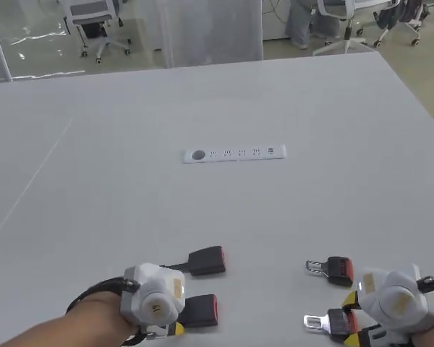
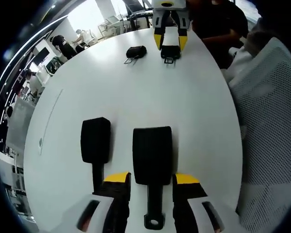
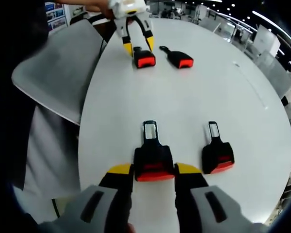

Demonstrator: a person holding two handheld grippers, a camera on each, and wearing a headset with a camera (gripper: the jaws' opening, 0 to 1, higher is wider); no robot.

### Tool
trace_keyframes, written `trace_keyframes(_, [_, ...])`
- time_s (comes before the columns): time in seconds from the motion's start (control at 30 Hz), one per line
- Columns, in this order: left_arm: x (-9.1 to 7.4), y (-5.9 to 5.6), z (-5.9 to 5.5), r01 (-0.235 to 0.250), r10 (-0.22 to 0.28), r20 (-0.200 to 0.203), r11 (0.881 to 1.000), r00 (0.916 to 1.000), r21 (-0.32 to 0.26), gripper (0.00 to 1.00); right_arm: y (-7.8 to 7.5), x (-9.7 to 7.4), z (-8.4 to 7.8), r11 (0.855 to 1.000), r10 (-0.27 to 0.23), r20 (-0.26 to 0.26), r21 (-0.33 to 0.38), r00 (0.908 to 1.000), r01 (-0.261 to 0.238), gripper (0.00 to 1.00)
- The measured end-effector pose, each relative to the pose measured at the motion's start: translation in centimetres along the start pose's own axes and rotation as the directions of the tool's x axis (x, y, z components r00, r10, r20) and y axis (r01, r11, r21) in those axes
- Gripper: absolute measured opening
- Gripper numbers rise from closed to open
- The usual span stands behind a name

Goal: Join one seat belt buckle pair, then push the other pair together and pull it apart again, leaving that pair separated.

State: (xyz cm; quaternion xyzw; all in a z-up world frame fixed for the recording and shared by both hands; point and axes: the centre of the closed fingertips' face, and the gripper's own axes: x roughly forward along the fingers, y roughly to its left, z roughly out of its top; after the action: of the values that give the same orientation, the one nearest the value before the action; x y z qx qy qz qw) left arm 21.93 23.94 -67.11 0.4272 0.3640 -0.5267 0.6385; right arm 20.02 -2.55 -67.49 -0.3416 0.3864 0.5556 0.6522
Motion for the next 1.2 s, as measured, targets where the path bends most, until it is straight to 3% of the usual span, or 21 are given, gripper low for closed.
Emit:
trace_keyframes(0.2, [0.47, -0.19, -0.27, 0.005, -0.004, -0.046, 1.0, 0.999, 0.031, 0.31, 0.07, 0.22, 0.04, 1.0, 0.015, 0.013, -0.028, 0.9998, -0.014, 0.34])
trace_keyframes(0.27, [0.55, -0.23, -0.31, 0.003, 0.002, -0.069, 0.997, 0.9976, 0.074, 0.31, 0.04, 0.25, 0.01, 0.999, 0.017, 0.016, -0.034, 0.9997, -0.017, 0.33])
trace_keyframes(0.37, [0.73, -0.26, -0.28, 0.002, 0.006, -0.08, 0.996, 0.9968, 0.091, 0.31, -0.16, 0.33, -0.01, 1.0, 0.016, 0.028, -0.023, 0.9995, -0.015, 0.33])
trace_keyframes(0.9, [0.91, -0.03, -0.54, 0.044, -0.039, -0.082, 0.997, 0.9959, 0.058, 0.3, -0.07, 0.43, -0.08, 0.999, 0.036, 0.04, -0.04, 0.9985, -0.034, 0.33])
trace_keyframes(1.2, [0.94, -0.1, -0.55, 0.058, -0.05, -0.108, 0.996, 0.9929, 0.068, 0.3, -0.08, 0.5, -0.18, 0.999, 0.031, 0.068, -0.041, 0.9972, -0.028, 0.33])
